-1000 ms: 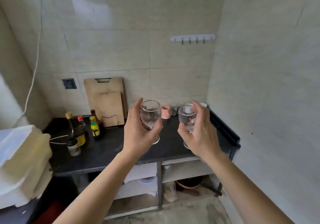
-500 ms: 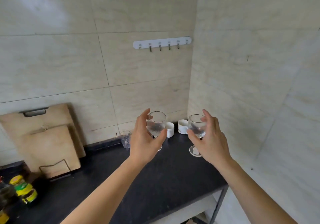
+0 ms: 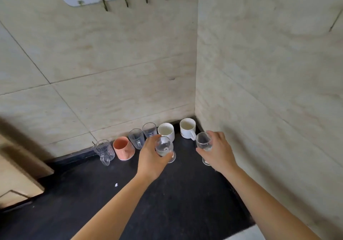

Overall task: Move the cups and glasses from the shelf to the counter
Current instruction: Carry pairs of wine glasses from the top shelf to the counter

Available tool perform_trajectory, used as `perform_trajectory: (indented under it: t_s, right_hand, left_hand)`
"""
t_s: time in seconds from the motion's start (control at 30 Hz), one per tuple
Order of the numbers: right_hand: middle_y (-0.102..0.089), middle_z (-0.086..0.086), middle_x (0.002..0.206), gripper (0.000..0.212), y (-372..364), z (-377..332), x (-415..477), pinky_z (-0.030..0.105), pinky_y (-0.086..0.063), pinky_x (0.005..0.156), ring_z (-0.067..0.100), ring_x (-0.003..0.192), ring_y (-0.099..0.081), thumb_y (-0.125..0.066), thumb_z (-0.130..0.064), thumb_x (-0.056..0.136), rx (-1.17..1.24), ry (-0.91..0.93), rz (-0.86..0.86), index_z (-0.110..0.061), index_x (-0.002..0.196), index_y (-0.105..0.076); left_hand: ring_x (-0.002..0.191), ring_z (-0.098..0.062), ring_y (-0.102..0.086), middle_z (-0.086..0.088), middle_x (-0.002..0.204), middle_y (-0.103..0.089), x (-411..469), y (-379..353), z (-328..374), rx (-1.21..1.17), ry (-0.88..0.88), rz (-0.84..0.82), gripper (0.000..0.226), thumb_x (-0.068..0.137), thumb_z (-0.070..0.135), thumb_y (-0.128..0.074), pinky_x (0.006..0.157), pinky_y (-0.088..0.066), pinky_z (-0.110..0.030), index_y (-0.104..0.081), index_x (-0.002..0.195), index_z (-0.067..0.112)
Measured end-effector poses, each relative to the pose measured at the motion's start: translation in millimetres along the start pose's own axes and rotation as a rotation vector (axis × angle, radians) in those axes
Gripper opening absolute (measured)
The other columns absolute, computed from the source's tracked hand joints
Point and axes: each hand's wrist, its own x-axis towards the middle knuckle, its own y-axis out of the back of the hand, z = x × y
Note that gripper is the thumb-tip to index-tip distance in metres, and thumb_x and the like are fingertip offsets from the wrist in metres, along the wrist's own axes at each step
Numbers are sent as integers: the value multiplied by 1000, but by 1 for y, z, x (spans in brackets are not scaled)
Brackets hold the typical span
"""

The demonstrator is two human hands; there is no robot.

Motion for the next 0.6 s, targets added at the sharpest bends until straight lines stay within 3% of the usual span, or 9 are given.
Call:
perform_trajectory:
  t_s: [0.13, 0.4, 0.5, 0.6]
  right_hand:
    - [-56, -1, 116, 49, -26, 26, 39, 27, -51, 73, 12, 93, -60, -80, -30, 70, 92, -22, -149, -26, 115, -61]
    - [-53, -13, 117, 63, -77, 54, 91, 17, -41, 72, 7, 97, -54, -82, -31, 74, 57, -23, -203, -32, 130, -53]
    - [-58, -6, 126, 62, -98, 55, 112, 34, -54, 89, 13, 112, -58, -81, -25, 79, 100, -21, -267, -26, 134, -52]
    - [-57, -3, 133, 64, -114, 52, 128, 40, -54, 97, 17, 119, -58, -79, -22, 83, 103, -7, -303, -24, 139, -48]
  left_hand:
    - [106, -10, -58, 15, 119, -50, 27, -39, -25, 54, 85, -40, 69, 70, 35, -85, 91, -50, -25, -51, 130, 34]
    - [110, -18, -58, 3, 126, -52, 80, -89, -66, 95, 177, -111, 67, 72, 28, -85, 95, -53, -40, -52, 131, 29]
    - [109, -17, -57, 9, 120, -50, 98, -101, -79, 94, 178, -127, 64, 73, 25, -84, 95, -52, -38, -54, 129, 27]
    - [105, -15, -57, 8, 119, -52, 116, -111, -90, 115, 178, -150, 62, 73, 25, -82, 91, -52, -33, -55, 128, 26]
